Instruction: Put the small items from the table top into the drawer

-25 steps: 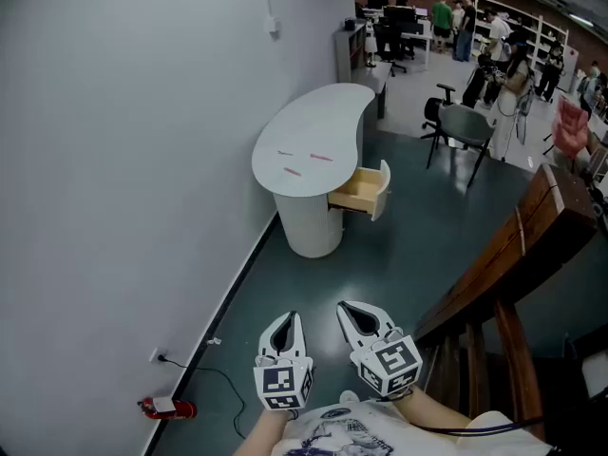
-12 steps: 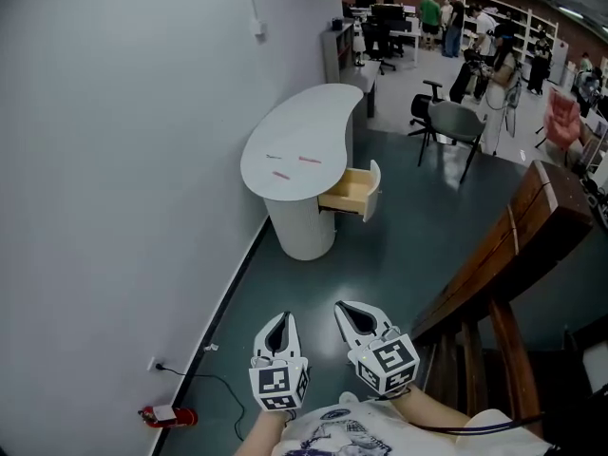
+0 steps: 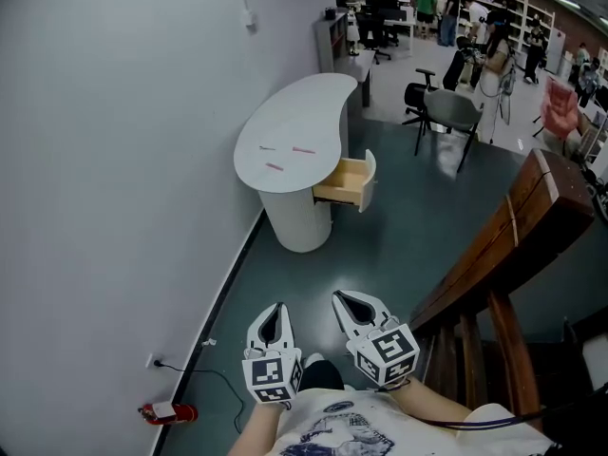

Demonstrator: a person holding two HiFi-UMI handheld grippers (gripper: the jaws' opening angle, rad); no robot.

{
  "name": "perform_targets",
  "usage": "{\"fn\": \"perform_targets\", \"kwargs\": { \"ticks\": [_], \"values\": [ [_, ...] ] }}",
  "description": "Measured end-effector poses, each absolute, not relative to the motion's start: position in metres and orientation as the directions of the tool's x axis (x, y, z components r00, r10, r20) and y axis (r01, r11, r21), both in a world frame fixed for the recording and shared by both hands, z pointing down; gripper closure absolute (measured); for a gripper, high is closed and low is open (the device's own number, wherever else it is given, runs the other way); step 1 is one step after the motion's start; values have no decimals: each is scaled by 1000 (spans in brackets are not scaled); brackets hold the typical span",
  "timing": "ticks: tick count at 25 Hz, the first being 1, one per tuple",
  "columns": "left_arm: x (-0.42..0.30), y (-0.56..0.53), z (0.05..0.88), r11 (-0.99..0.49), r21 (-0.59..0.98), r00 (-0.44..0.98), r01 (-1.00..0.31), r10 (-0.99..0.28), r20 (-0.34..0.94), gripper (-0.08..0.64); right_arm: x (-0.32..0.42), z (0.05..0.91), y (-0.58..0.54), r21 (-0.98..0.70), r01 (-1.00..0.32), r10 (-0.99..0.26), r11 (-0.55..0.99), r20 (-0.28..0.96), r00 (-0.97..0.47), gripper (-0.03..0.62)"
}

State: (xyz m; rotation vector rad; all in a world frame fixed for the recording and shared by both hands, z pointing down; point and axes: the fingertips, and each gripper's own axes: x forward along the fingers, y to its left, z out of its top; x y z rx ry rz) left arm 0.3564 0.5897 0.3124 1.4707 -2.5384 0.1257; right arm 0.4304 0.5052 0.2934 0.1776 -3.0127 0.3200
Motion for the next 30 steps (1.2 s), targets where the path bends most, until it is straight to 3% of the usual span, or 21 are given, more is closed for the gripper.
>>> {"fn": "perform_targets", "kwargs": {
  "ticks": [13,30],
  "values": [
    [288,549,328,497,50,-475,-866,-850,229,537,361,315,466,-217,-125,-91,968,156,-983,572],
    [75,462,324,476,46,-452,-878,-858,243,537,151,312,369,-236,-181,-146,955,155,-977,572]
  ]
}}
